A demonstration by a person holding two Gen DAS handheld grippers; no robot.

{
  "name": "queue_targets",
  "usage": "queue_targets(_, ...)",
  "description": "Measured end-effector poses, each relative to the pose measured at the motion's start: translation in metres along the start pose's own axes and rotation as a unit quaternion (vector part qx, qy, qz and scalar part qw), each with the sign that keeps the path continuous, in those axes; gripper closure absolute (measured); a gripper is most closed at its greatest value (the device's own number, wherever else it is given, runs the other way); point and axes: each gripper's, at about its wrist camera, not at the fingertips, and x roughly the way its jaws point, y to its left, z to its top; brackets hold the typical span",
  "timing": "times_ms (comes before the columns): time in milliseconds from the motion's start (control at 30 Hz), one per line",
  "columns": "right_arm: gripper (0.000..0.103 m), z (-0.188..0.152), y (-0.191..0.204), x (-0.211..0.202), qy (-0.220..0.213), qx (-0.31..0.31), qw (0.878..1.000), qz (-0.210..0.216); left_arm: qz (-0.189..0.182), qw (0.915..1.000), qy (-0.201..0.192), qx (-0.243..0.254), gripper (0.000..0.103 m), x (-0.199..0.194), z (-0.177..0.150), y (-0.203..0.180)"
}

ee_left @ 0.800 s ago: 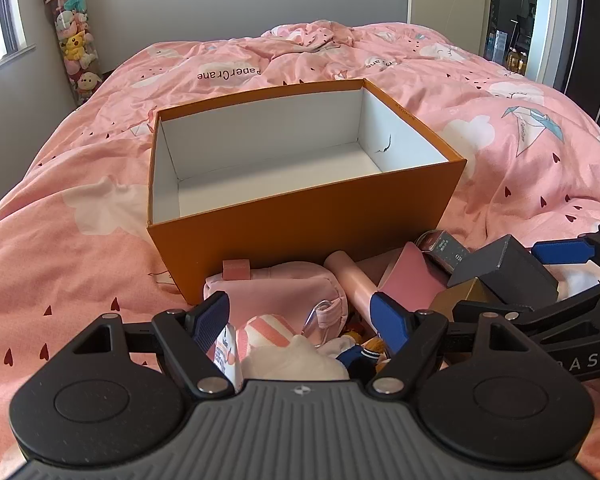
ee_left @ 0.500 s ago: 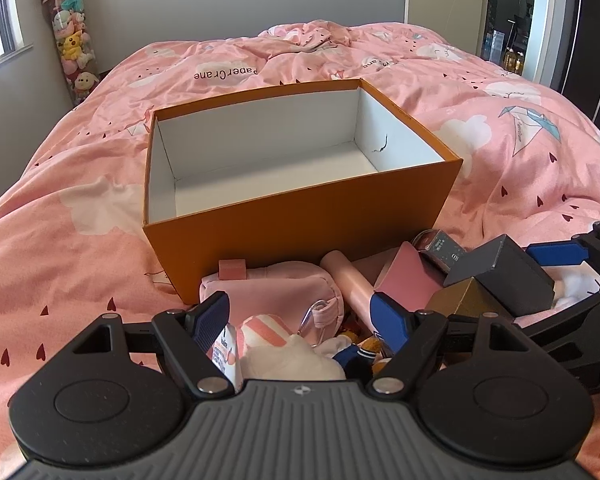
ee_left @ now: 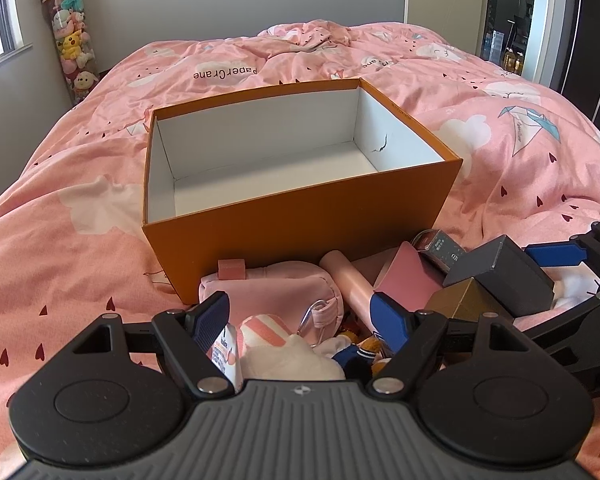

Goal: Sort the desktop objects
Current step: 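Move the left tool toward the gold and dark grey boxes, then grasp the gold box and dark grey box together with the left tool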

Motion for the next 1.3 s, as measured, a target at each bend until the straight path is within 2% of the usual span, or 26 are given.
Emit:
queue_targets(900,0.001,-0.003,0.000,0.003,0.003,-0.001,1.000,0.002,-0.005,1.0000,-0.004,0.004,0.012,-0.002,0.001,0.001)
queue_targets(1000,0.001,-0.002,-0.006,0.001,0.003,0.008,1.000,0.009,-0.018,0.9998,-0.008,0.009,0.016,-0.007,0.002,0.003)
queue_targets(1167,0.009,0.000,-0.011,-0.003,0.010,0.007,1.000,0.016,-0.040,0.9991,0.002,0.017,0.025,-0.015,0.007,0.006)
queue_targets(1300,0.018,0.003,-0.012,-0.005,0.026,-0.013,0.999,0.014,-0.088,0.9959,0.016,0.016,0.034,-0.018,0.013,0.005)
